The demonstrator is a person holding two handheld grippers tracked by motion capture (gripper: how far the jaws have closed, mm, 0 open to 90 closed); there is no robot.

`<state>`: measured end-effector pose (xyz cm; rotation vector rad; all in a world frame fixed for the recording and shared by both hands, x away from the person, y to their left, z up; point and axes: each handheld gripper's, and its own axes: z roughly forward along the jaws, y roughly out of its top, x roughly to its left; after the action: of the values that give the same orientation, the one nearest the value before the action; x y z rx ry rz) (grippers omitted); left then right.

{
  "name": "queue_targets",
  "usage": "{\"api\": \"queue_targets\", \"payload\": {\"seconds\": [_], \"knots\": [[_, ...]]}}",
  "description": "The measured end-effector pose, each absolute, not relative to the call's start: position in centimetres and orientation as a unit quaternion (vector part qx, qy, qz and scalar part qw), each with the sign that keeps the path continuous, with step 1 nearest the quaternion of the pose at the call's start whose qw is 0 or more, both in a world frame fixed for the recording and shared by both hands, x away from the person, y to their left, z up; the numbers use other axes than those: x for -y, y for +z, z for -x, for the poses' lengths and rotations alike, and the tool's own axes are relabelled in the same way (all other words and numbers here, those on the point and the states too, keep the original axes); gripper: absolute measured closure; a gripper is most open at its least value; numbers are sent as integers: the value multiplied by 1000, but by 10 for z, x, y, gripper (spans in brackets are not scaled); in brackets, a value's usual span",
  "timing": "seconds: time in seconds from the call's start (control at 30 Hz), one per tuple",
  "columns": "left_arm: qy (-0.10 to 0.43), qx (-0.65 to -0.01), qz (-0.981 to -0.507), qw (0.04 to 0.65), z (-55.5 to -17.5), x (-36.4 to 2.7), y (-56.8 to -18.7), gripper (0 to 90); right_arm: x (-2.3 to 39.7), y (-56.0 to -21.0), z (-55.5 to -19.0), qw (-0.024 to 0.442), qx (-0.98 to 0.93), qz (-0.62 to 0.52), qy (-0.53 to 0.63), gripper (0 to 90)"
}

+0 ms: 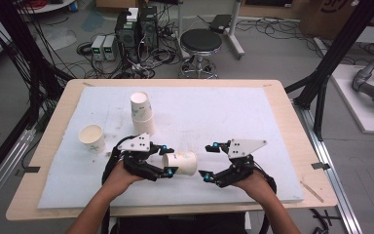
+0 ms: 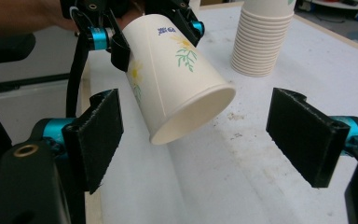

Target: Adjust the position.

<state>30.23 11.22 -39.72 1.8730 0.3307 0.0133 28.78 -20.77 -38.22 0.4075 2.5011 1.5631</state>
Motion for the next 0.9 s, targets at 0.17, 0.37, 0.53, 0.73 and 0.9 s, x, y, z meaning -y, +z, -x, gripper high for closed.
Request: {"api": "queue_targets", "payload": {"seconds": [0.17,0.37,0.53,0.73,0.9], "knots": [[5,-139,-794,591,-301,-114,-398,348,211,-391,-286,79,-824,-142,542,194],[5,-133,-778,615,-299,-118,-396,349,214,-400,-286,69,-819,-143,551,194],[3,-118,-770,628,-297,-119,-393,350,212,-403,-286,58,-816,-138,558,195],[-8,-97,-765,637,-295,-116,-392,352,206,-404,-286,42,-816,-125,562,194],[-18,-86,-761,642,-293,-113,-391,352,202,-404,-285,24,-814,-117,568,194]]}}
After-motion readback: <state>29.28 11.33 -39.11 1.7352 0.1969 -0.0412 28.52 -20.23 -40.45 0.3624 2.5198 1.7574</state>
